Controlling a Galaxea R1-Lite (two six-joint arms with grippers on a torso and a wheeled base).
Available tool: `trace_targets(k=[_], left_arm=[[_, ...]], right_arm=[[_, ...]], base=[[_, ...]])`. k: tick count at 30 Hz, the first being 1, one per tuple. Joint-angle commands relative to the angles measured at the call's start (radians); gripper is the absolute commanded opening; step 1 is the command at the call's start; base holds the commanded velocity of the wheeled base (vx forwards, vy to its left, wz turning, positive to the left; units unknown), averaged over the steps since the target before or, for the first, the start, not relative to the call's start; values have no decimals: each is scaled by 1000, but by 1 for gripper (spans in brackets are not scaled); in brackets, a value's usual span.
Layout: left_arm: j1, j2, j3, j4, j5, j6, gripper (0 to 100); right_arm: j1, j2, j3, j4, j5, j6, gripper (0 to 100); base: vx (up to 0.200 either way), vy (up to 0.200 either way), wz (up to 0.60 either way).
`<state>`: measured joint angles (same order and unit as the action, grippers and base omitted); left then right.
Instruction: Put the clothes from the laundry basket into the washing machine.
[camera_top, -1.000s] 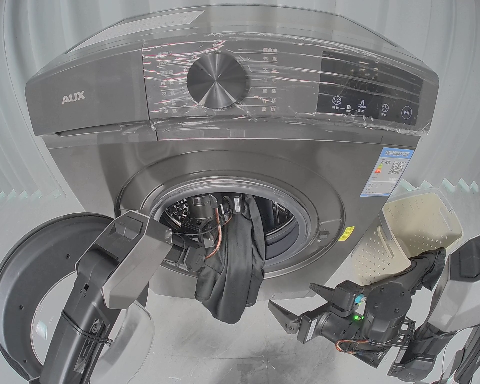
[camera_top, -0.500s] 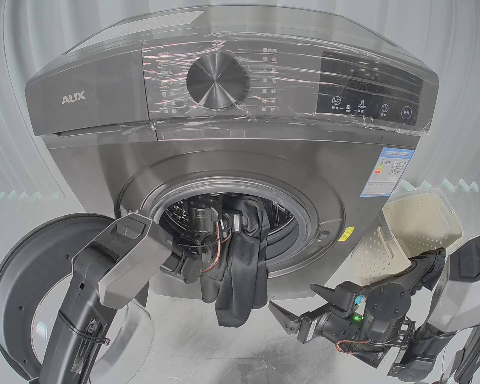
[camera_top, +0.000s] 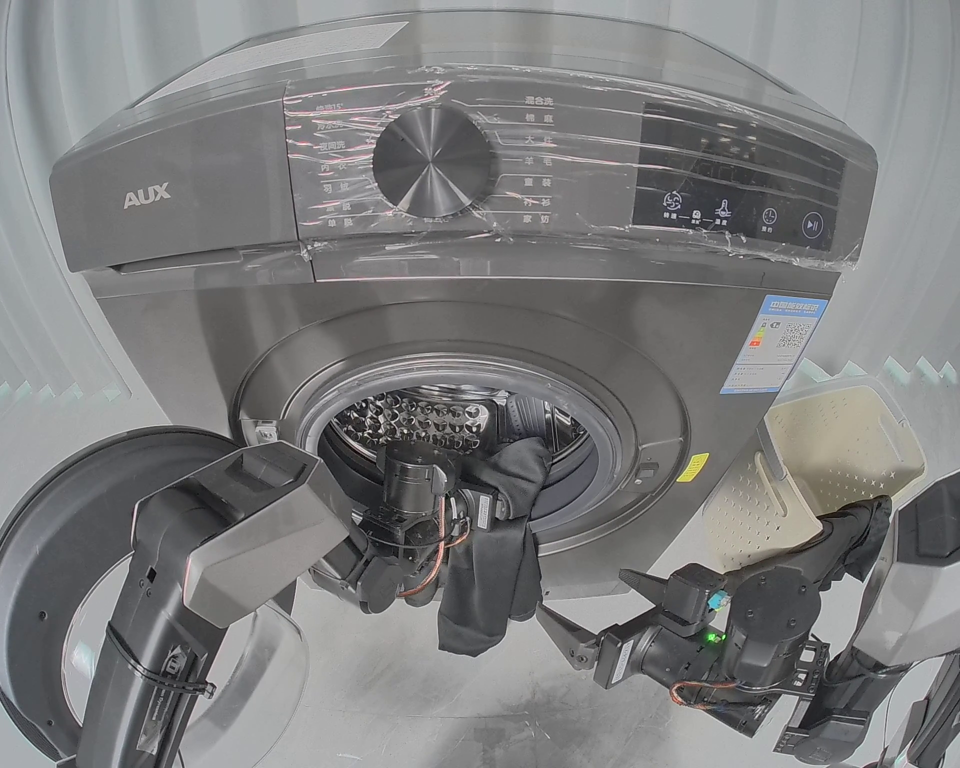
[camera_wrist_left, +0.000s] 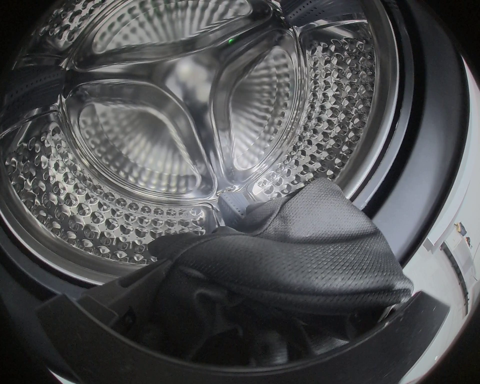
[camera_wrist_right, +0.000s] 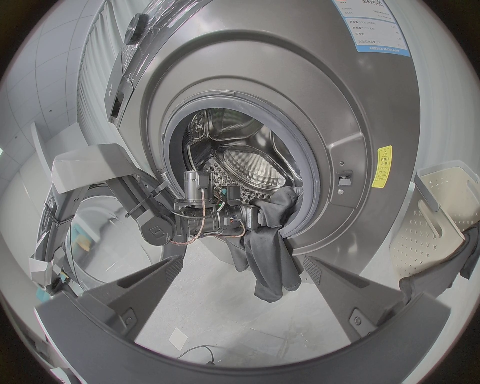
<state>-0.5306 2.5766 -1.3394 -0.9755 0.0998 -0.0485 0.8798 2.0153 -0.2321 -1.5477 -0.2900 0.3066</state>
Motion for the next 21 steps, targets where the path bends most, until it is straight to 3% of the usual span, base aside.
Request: trace_targets(k=[1,7,12,21], left_arm=[[-2,25,-1,-6,3,6,0],[6,28,-77,-22,15,-5,0],[32,34,-228,-26,46,-21,0],[66,148,-534,-12,106,-21,0]], right_arm=[[1,2,-1,0,0,0,100],[1,10,-1,0,0,0,100],[1,11,-1,-2,0,0,100],[4,10,-1,0,0,0,100]], base=[[0,0,0],[0,0,0],[0,0,0],[0,0,0]])
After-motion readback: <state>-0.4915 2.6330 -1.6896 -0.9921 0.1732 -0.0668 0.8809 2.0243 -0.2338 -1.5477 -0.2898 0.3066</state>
